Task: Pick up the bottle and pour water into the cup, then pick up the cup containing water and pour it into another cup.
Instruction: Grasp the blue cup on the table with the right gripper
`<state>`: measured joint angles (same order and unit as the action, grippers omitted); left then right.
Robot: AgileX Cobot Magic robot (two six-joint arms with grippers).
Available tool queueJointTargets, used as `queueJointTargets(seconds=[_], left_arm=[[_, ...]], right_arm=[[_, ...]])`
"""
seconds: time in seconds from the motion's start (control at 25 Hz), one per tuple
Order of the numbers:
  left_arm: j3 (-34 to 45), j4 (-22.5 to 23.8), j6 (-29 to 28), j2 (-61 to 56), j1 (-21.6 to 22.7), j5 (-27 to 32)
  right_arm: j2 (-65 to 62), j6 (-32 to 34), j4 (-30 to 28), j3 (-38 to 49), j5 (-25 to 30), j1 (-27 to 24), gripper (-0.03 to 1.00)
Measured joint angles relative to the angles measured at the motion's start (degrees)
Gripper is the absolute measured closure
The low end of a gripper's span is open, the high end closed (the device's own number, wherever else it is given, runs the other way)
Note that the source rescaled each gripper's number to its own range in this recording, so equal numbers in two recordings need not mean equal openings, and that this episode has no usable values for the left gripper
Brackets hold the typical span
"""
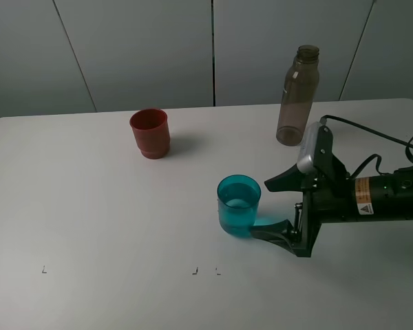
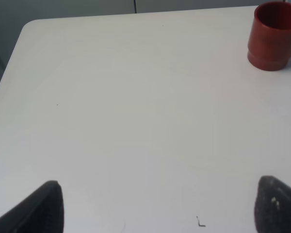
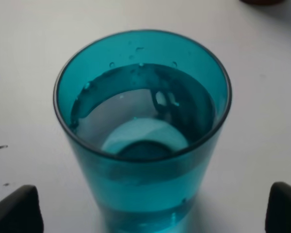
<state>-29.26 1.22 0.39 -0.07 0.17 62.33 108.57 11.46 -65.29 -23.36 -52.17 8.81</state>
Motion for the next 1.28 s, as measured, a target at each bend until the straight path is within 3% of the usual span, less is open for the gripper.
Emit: queueJointTargets(seconds=[0.72,1.28], left_arm=[[0.0,0.0,-0.39,0.0,0.0,0.0],[0.0,0.0,-0.39,0.0,0.0,0.0]], right_arm=[[1.78,-0.36,-1.12,-3.03,-2.8,2.83,-0.03],[1.78,-1.21,1.91,-3.42,-2.66,5.87,-0.03]])
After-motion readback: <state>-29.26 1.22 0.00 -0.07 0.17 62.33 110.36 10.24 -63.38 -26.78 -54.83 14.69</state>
